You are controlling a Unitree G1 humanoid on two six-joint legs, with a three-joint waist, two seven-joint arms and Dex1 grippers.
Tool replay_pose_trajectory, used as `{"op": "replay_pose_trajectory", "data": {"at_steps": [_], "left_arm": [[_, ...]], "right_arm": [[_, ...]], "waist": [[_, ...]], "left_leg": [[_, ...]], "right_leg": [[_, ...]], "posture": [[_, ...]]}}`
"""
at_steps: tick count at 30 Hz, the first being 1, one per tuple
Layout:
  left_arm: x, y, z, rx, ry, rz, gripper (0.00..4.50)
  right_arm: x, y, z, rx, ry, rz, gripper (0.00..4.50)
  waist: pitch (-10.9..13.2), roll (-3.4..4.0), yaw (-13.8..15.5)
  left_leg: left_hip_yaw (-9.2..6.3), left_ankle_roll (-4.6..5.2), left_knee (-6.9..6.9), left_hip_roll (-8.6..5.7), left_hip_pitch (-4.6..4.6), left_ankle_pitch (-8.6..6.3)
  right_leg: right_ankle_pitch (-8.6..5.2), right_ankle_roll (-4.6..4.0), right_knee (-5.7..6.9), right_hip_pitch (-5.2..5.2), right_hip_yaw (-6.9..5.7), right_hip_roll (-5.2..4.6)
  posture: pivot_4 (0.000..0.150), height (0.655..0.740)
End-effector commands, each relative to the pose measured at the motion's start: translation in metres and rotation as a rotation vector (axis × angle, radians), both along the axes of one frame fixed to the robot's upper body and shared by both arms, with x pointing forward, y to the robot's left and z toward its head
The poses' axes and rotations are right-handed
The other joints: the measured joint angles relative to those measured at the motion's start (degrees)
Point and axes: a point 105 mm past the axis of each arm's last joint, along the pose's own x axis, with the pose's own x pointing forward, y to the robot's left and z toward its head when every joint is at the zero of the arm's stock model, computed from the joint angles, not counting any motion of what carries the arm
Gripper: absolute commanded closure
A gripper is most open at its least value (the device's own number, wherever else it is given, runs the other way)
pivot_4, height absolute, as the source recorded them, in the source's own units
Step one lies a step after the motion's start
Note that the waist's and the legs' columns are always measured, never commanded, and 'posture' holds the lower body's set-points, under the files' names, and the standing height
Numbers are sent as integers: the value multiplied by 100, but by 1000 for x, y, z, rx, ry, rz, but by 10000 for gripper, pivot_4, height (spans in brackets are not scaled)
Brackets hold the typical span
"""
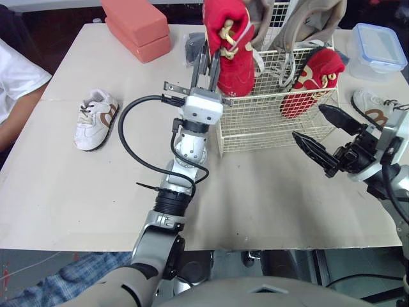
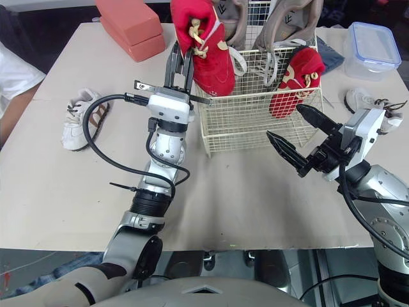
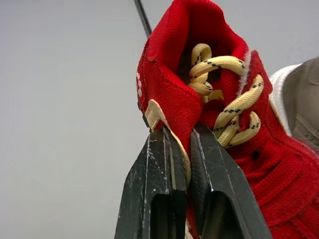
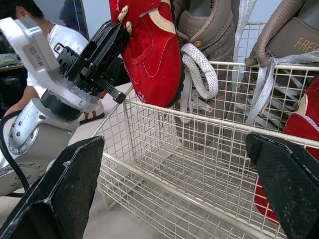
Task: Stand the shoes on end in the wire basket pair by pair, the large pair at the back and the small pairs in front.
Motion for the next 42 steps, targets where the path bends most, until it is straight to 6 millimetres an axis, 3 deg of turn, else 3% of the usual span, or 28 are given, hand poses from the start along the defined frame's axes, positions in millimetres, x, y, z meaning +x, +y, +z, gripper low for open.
{"op": "replay_pose_trajectory", "data": {"at_steps": [1,10,21,22,24,26,32,42], "left_arm": [[-5,-2,-8,27,11,-26,44752],[-1,3,-49,105,244,-126,44752],[4,9,-72,109,464,-164,44752],[4,10,-73,112,476,-172,35558],[2,10,-73,116,491,-181,27126],[1,11,-73,120,495,-180,22164],[-4,18,-71,108,508,-174,327],[-25,25,-66,130,535,-233,327]], "right_arm": [[-6,-1,13,-2,-57,-1,0],[-8,-1,27,54,-174,18,0],[-8,1,30,79,-222,33,0],[-8,1,29,80,-221,34,0],[-8,1,29,80,-221,35,0],[-7,2,28,80,-219,35,0],[-8,2,26,80,-212,33,0],[-3,-5,23,61,-196,15,0]], "waist": [[0,0,-3],[-20,28,-91],[-78,55,-135],[-87,62,-135],[-98,74,-136],[-105,78,-136],[-112,87,-140],[-111,86,-131]], "left_leg": [[0,0,0,0,0,0],[4,0,-2,3,6,0],[4,0,-3,3,15,0],[4,0,-3,3,15,0],[4,0,-3,3,17,0],[4,0,-3,2,18,0],[3,0,-3,3,21,0],[0,0,-4,4,14,-1]], "right_leg": [[0,0,0,0,0,0],[-1,0,1,-1,5,2],[-9,15,2,6,6,4],[-9,15,2,6,6,5],[-9,15,2,7,7,5],[-11,17,3,7,7,6],[-12,19,6,7,7,10],[-13,20,-1,6,5,7]], "posture": [[1500,6860],[1500,6860],[1500,6860],[1500,6860],[1500,6860],[1500,6860],[1500,6860],[1500,6860]]}}
